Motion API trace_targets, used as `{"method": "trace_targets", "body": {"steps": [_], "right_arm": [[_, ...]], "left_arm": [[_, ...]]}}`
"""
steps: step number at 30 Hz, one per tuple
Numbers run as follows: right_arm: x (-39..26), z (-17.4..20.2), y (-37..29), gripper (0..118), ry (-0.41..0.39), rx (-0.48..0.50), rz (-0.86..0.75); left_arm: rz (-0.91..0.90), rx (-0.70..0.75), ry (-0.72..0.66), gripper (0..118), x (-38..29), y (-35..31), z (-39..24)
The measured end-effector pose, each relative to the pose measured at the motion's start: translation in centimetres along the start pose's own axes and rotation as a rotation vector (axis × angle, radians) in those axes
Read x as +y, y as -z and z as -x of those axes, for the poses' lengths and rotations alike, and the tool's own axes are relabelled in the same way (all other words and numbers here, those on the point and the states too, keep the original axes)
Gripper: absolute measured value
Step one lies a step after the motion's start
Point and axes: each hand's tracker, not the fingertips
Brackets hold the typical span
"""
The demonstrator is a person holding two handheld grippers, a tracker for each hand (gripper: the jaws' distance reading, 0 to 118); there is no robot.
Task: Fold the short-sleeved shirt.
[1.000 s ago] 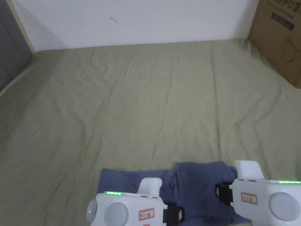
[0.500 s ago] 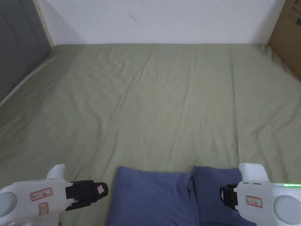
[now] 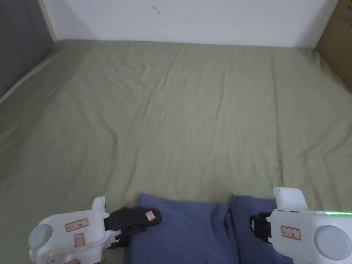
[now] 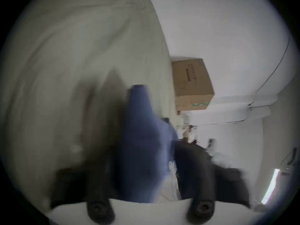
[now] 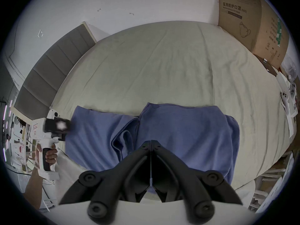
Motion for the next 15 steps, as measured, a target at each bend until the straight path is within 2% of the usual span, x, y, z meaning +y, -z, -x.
{"method": "trace_targets", "body": {"steps": [1,2,4,5,8,10,15], "right_arm": [[0.0,0.1,0.1,0,-0.003,-0.001,0.002],[0.1,0.2,0.2,0,-0.005,-0.002,0.006],[0.2,0.6,0.4,0,-0.010,-0.005,0.013],[0.3,0.8,0.4,0,-0.014,-0.006,0.014],[0.8,1.1,0.4,0,-0.017,-0.002,0.012],[1.0,1.4,0.4,0,-0.018,0.005,0.005],[1.1,1.3,0.1,0,-0.022,0.016,-0.005]], "left_arm": [[0.030,0.130,0.042,12,0.1,0.4,0.0],[0.045,0.193,0.077,12,0.1,0.4,0.0],[0.040,0.072,0.019,12,0.6,-0.1,0.6],[0.024,0.072,0.011,12,0.7,-0.6,0.3],[0.003,0.197,0.073,12,0.6,-1.7,-1.1],[-0.003,0.185,0.078,12,1.5,-3.4,-1.4],[-0.062,0.331,0.141,12,4.2,-9.3,-1.2]]}}
